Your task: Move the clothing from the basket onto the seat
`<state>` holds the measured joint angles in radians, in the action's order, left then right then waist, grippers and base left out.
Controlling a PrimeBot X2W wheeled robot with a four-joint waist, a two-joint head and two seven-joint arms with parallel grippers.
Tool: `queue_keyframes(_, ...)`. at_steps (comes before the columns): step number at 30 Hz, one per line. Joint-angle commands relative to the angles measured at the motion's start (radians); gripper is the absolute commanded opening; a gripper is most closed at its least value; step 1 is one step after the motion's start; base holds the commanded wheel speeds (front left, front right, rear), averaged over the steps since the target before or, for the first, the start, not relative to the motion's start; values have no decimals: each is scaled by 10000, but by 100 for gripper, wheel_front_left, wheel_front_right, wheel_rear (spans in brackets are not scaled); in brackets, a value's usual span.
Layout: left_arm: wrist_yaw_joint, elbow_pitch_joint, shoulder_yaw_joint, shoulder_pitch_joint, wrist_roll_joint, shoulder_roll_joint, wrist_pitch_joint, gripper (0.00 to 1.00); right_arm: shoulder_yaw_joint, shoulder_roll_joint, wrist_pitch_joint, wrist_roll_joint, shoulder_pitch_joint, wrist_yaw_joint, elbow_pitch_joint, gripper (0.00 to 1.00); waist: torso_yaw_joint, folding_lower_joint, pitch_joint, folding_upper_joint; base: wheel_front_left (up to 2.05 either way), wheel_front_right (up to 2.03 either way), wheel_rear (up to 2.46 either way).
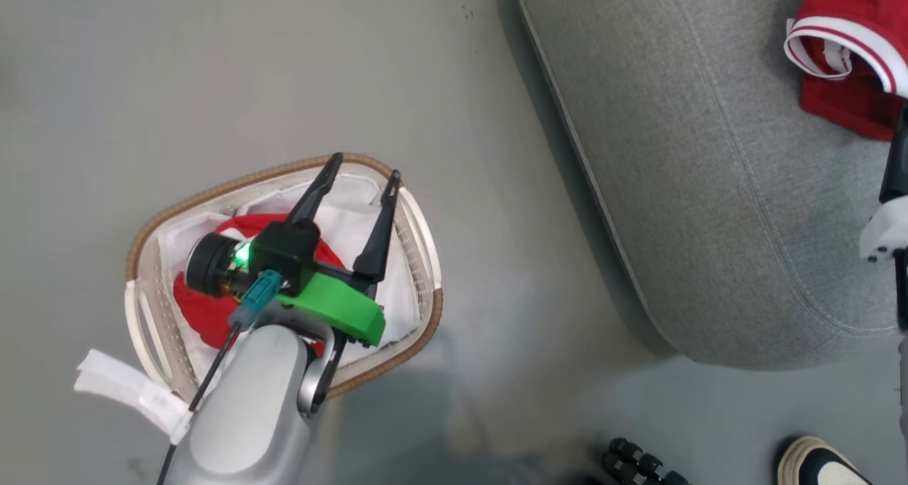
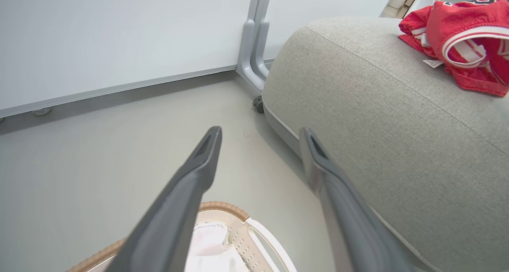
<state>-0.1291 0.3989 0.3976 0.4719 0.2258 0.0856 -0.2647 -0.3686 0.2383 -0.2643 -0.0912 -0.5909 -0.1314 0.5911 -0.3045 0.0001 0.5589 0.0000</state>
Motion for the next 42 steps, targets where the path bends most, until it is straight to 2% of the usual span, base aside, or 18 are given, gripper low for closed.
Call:
queue_keyframes(1,-20,-31,-230,-252,-140,-18,7,100,74,-12,-1,155,366,12,-207,100,166,-1,-608,0,0,0,0)
queue_keyframes(5,-7,-171,-866,-729,-294,-128,7,100,480,-256,-1,437,986,12,-820,100,391,-1,-1117,0,0,0,0)
queue_keyframes(12,99,-386,-2116,-1385,-482,-268,7,100,1846,-606,-1,1020,1602,12,-1848,100,1046,-1,-1820,0,0,0,0)
queue_keyframes(20,334,-352,-3209,-1945,-694,-329,7,100,2921,-1151,-1,1307,1869,12,-2125,100,1883,-1,-2541,0,0,0,0)
queue_keyframes(30,804,-335,-3475,-2692,-406,-334,7,100,3385,-1672,0,1337,2251,12,-1882,100,2579,-1,-3375,0,0,0,0)
queue_keyframes(42,1097,-469,-3645,-3707,-399,-335,7,100,3660,-1840,0,1514,3275,12,-1761,100,2729,-1,-4267,0,0,0,0)
